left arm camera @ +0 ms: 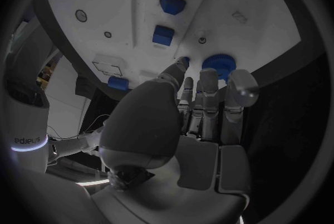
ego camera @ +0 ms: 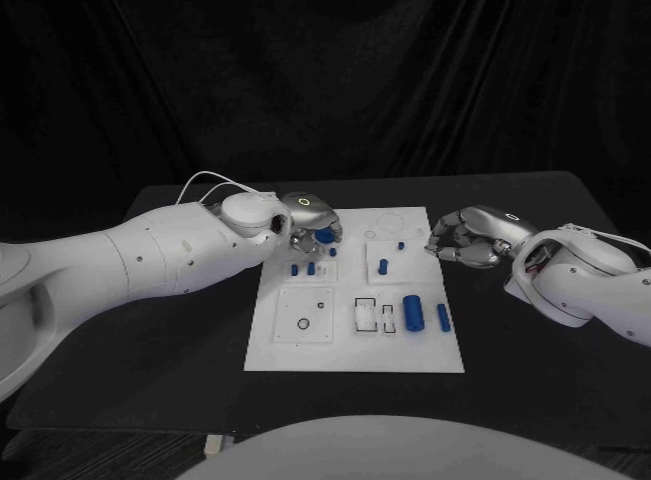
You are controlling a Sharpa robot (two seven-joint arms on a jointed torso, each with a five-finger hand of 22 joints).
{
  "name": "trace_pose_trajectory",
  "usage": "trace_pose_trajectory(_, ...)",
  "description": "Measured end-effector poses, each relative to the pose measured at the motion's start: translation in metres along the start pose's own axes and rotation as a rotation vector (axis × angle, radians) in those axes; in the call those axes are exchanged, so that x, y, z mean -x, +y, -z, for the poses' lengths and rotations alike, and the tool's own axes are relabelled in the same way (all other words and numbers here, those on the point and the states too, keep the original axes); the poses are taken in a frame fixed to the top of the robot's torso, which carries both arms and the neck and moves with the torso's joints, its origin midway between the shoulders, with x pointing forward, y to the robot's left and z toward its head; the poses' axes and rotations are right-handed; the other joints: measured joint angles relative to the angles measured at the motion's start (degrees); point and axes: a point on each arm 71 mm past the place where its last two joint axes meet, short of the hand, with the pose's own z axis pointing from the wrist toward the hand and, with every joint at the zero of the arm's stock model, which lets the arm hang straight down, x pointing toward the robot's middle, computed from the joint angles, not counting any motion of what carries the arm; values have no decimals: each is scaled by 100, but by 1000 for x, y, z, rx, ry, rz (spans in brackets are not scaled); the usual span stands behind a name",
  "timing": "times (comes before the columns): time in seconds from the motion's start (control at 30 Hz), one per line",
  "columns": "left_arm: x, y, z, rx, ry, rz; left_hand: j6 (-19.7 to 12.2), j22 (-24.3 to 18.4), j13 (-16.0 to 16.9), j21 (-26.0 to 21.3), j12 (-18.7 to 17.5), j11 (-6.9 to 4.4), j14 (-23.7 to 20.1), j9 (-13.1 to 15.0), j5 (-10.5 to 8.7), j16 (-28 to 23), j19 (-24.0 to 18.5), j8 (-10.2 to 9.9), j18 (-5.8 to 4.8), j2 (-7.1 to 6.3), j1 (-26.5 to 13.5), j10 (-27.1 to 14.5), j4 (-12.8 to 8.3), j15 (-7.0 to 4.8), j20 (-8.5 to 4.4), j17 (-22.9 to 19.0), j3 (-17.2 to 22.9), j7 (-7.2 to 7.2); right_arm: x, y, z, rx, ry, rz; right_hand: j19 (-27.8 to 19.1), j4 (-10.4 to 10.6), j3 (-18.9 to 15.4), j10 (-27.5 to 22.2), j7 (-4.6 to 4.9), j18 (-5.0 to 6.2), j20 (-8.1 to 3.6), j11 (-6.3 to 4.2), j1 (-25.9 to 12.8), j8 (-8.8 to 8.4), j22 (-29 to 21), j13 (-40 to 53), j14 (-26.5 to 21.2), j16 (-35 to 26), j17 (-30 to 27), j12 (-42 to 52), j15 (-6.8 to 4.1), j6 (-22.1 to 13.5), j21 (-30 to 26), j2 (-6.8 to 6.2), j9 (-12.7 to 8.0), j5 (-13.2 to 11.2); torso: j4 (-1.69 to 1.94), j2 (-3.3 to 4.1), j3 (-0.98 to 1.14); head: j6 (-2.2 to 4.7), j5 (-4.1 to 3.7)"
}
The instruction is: Assemble the parts on the task board
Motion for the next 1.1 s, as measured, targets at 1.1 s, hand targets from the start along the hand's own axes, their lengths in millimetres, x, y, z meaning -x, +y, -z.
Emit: trace_pose_trajectory(1.1,-17,-9,-13,-5,28,6,408,-1,-278,146,-95,30,108,-240,0,448,162,83,-99,-2,-96,969,25,0,-21,-18,388,80,0,-1,0,-5,2,-7,0,-16,15,0,-20,0,0,0,45,0,-1,3,0,0,0,0,0,21,0,1,-10,0,2,-7,2,0,-13)
